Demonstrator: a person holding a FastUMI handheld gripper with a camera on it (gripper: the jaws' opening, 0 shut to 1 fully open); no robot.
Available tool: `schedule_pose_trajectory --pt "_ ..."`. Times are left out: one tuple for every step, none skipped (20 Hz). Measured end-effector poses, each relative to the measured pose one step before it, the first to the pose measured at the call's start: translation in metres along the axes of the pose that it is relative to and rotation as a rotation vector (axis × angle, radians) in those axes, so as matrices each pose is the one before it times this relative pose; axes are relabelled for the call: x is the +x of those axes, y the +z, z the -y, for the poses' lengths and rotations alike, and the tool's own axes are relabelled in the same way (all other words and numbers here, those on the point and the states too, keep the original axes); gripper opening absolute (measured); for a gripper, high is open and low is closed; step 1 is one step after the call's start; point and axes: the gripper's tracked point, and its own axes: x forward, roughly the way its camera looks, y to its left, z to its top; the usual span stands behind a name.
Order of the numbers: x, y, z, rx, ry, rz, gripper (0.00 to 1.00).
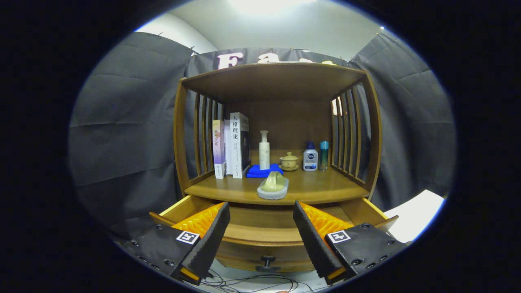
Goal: Pull open the drawer, take out the items inside it, and place them on the countertop above the cabinet.
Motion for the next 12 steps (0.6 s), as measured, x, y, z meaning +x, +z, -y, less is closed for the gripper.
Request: schedule_pose_trajectory --pt "-0.00246 -0.00607 0.00191 -0.00548 -0.00453 -0.00502 0.98" --pt "-0.00194 -0.00636 0.00255 -0.00785 -0.00559 -0.00649 0.98" --pt "-0.002 -0.00675 -0.00018 -0.00826 0.00053 -0.00705 0.98" --pt "-0.00175 -0.00643 0.00059 -0.00538 -0.00343 -0.00683 0.98" --pt "-0.00103 -0.00744 0.00047 -0.00404 0.00031 -0.00935 0.98" --pt "-0.00014 -0.00604 -0.0009 -0.00138 0.00037 -0.00867 0.98" --pt "-0.00065 -0.00753 0.00029 -0.00213 -0.00001 -0.01178 0.98" --pt "-0.00032 -0.00651 -0.0002 -0.00015 -0.00086 -0.01218 0.98" --pt "0.00109 -0.00487 -0.00165 0.00181 0.00218 -0.00784 0.98" --pt "0.00057 -0.00547 -0.00059 0.00198 -0.00178 -0.00854 0.98" --pt "0.00035 -0.00532 -0.00084 -0.00148 -0.00042 -0.00604 0.98" --pt "0.00159 -0.00585 0.00001 -0.00453 -0.00359 -0.00934 0.98"
